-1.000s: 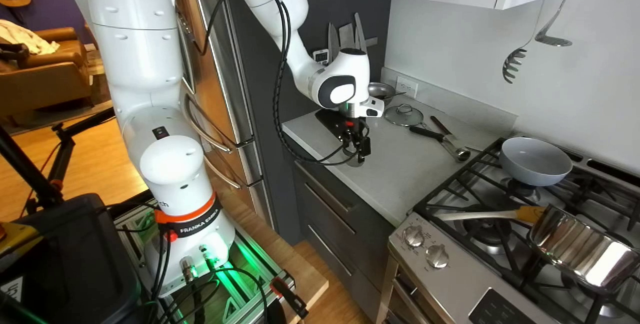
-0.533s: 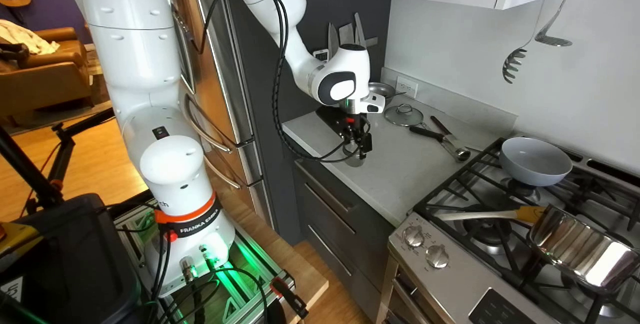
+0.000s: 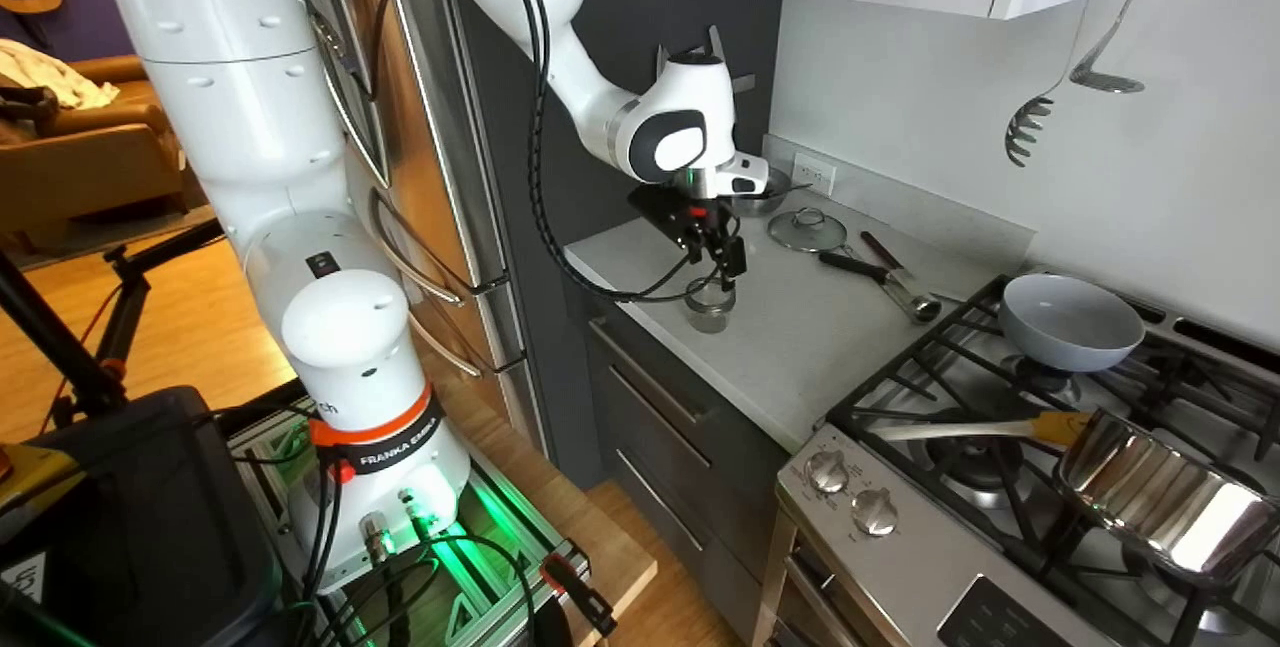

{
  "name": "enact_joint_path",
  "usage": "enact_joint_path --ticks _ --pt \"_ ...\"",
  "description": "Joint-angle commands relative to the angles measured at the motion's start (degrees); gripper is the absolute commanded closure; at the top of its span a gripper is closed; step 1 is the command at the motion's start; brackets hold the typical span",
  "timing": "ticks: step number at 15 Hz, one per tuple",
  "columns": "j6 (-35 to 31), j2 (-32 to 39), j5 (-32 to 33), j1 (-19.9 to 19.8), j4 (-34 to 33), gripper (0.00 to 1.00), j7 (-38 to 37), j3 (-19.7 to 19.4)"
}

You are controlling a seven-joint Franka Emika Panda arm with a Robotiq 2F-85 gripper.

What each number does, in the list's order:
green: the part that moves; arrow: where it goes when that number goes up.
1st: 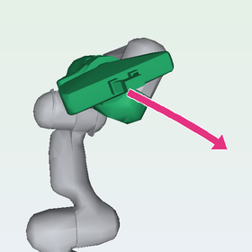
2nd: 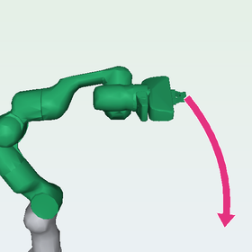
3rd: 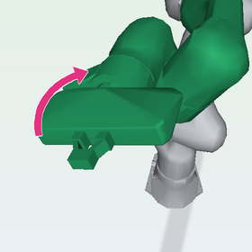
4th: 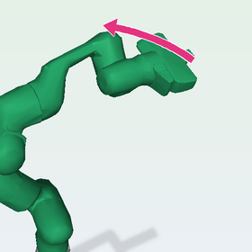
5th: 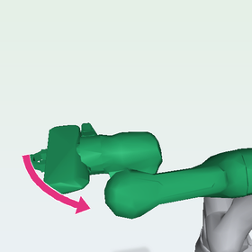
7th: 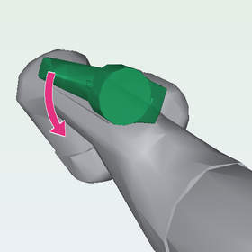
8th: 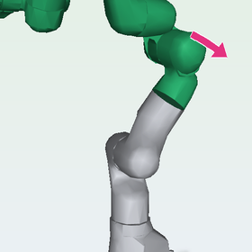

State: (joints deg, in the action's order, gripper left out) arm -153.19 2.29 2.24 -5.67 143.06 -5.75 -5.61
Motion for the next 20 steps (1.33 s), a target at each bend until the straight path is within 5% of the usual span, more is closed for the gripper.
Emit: enact_joint_path --ticks 1,12,20 --pt "5.1 -6.8 1.6 0.2 2.4 0.0 -1.3 0.0" --pt "15.6 -17.9 1.8 -0.7 3.0 0.0 -3.7 1.6" --pt "15.5 -16.9 1.1 -0.5 1.6 0.0 -2.8 1.7"
